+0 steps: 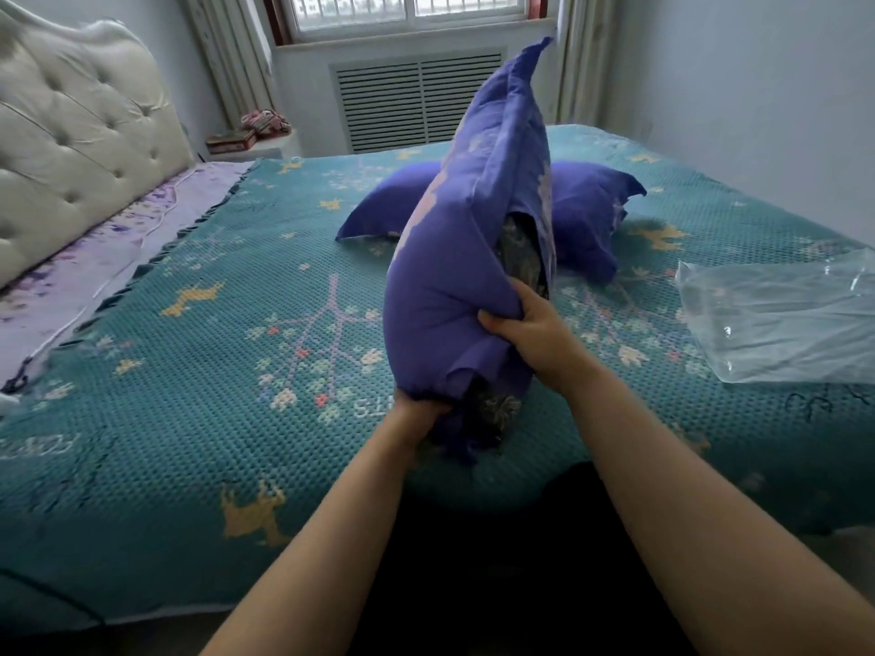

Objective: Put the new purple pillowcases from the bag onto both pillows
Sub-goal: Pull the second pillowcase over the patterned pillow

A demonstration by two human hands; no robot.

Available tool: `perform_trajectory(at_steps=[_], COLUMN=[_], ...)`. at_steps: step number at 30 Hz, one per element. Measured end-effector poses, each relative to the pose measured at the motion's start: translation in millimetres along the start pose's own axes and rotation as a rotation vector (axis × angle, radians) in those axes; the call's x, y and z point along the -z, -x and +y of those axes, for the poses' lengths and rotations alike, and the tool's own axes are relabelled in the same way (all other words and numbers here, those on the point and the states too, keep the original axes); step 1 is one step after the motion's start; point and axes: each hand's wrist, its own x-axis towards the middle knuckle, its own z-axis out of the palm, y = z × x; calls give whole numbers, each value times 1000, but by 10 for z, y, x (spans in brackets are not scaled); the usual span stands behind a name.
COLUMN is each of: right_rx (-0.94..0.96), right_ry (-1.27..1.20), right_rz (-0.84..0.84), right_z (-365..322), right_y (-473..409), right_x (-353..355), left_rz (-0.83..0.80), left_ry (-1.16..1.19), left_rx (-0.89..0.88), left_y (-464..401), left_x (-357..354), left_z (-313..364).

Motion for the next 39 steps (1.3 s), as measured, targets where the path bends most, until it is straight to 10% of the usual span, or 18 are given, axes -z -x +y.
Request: perform_trajectory(at_steps=[3,6,9,11,14,18,23,27,32,36,39], right_rx=[-13,-79,-158,-248,-378,-621,-726,-806,-238,-387,-20], right_ry=[-4,-1,-351,-460,212,404,-389,-527,-42,827,1108], right_rz=[-50,-156,-293,-97,227,39,-58,-50,258,240,374], right_z=[50,58,81,153,573,953,910,700,138,-95,-147], right_y=[-43,-68,-75,-66,-46,176,123,18,-242,-191,-149], right_x=[-175,-401,-492,-368,-81,-195,-571,-646,-309,125,43], left_rz=[473,341,153,233,309,377,397,408,264,112,144], left_ry=[-320,-488,-954,-1124,-1230,-1279,-1156,-1097,-979,-1060,-1272], left_rx=[-697,-1107,-894,-737,-513,-258,-115,-80,-106,-118,-114], left_y=[50,228,130,67,-1,-125,-272,-291,-193,-79,-21], left_x=[414,492,466,588,927,1305,1563,1584,1360,1171,1098], left_z=[323,933,1111,1092,1022,863,607,554,506,363,403])
